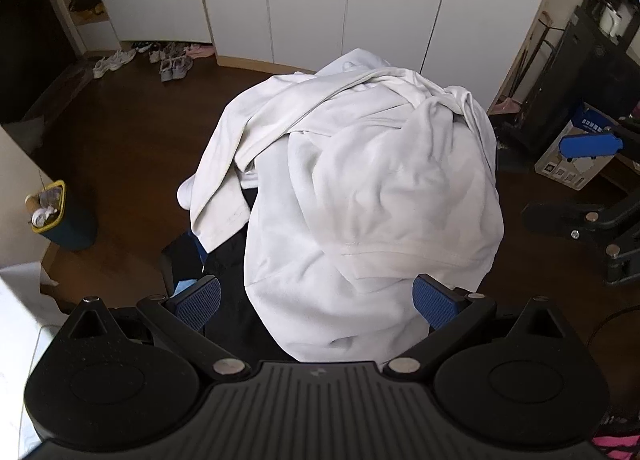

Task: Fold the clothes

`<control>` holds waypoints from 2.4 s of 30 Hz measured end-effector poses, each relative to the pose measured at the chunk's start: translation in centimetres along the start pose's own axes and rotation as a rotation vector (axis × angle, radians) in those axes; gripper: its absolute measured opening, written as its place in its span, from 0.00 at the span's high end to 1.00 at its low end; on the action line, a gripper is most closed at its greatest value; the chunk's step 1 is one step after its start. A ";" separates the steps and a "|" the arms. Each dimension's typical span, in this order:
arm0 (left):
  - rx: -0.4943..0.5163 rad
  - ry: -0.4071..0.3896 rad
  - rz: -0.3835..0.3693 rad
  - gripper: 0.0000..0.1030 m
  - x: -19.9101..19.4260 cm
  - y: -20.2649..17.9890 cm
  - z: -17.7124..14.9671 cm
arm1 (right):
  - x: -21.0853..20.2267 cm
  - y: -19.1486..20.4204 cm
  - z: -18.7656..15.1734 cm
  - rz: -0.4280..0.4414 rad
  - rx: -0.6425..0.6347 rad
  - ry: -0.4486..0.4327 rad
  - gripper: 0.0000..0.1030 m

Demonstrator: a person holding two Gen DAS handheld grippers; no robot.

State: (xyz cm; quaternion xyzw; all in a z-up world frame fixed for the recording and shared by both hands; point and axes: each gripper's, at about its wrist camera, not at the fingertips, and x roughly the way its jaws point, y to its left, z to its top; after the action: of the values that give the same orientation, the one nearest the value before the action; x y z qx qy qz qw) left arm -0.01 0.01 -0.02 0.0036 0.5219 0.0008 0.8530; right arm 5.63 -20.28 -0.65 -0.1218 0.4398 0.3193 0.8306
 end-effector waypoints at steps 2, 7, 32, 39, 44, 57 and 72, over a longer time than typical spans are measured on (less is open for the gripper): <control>-0.003 0.002 0.000 0.00 0.0 0.0 0.0 | 0.0 0.0 0.0 -0.005 0.003 -0.004 0.00; -0.012 0.008 0.001 0.00 0.1 0.1 -0.1 | 0.1 0.1 -0.1 -0.017 0.012 -0.013 0.00; -0.047 0.009 0.007 0.00 0.1 0.6 -0.3 | 0.6 0.1 -0.1 0.017 -0.001 0.008 0.00; -0.041 0.006 0.007 0.00 0.2 0.5 -0.2 | 0.9 0.0 -0.3 0.025 0.002 0.016 0.00; -0.044 0.006 0.006 0.00 0.3 0.6 -0.1 | 0.9 0.0 -0.2 0.024 -0.002 0.019 0.00; -0.050 0.011 0.008 0.00 0.7 1.0 0.0 | 1.6 0.2 0.1 0.029 -0.007 0.039 0.00; -0.082 0.072 -0.033 0.00 2.5 2.0 0.5 | 2.5 -0.8 0.7 0.054 0.008 0.087 0.00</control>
State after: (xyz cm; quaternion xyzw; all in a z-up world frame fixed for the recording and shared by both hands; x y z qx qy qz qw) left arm 1.52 2.05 -1.99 -0.0399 0.5519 0.0084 0.8329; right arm 7.61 -19.45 -2.35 -0.1205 0.4799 0.3341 0.8022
